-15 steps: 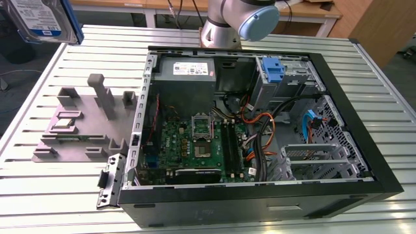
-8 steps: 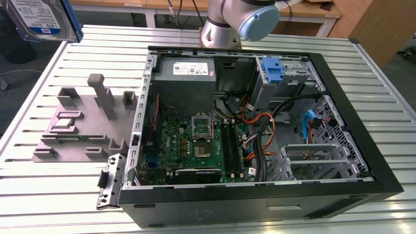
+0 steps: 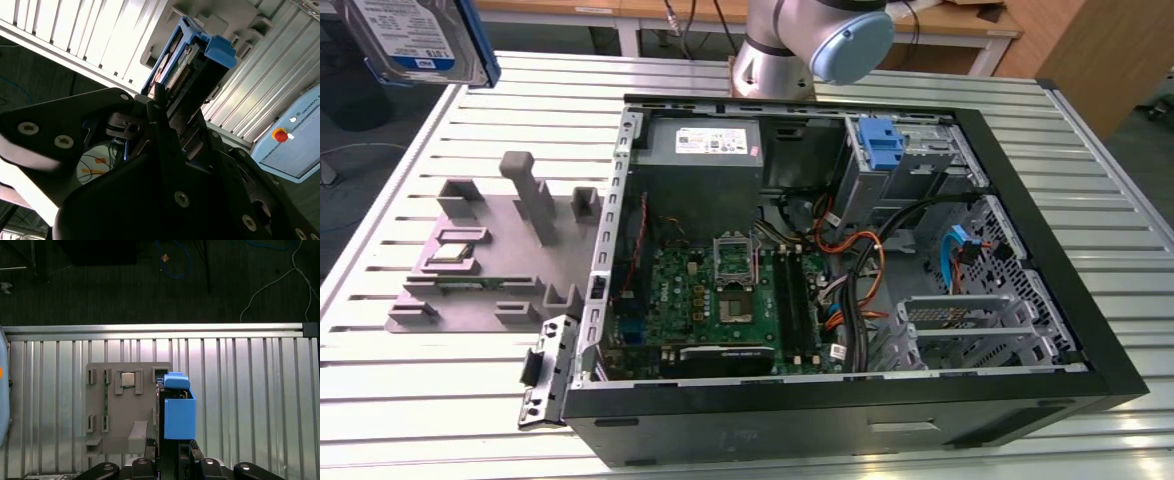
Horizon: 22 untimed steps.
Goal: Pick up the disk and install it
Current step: 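Pick up the disk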
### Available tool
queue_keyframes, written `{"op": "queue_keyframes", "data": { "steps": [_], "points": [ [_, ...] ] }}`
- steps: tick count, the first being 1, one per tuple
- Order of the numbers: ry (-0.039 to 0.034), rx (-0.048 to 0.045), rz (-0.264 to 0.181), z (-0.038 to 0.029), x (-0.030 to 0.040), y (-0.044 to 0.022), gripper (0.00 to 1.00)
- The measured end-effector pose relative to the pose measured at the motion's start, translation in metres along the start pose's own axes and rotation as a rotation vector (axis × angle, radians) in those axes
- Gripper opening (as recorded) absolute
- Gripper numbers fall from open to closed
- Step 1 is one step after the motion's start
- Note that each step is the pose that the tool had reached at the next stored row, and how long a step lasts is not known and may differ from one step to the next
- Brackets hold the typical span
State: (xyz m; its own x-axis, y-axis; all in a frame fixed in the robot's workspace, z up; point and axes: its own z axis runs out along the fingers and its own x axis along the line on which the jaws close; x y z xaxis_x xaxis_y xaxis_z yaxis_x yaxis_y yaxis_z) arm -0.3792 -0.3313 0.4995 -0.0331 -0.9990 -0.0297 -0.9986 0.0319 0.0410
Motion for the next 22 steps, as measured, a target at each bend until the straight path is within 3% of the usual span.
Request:
{"op": "queue_keyframes", "data": {
  "steps": [22],
  "points": [
    [-0.0001, 0.0001, 0.0, -0.0019, -0.0018, -0.0561, 0.35]
  ]
}}
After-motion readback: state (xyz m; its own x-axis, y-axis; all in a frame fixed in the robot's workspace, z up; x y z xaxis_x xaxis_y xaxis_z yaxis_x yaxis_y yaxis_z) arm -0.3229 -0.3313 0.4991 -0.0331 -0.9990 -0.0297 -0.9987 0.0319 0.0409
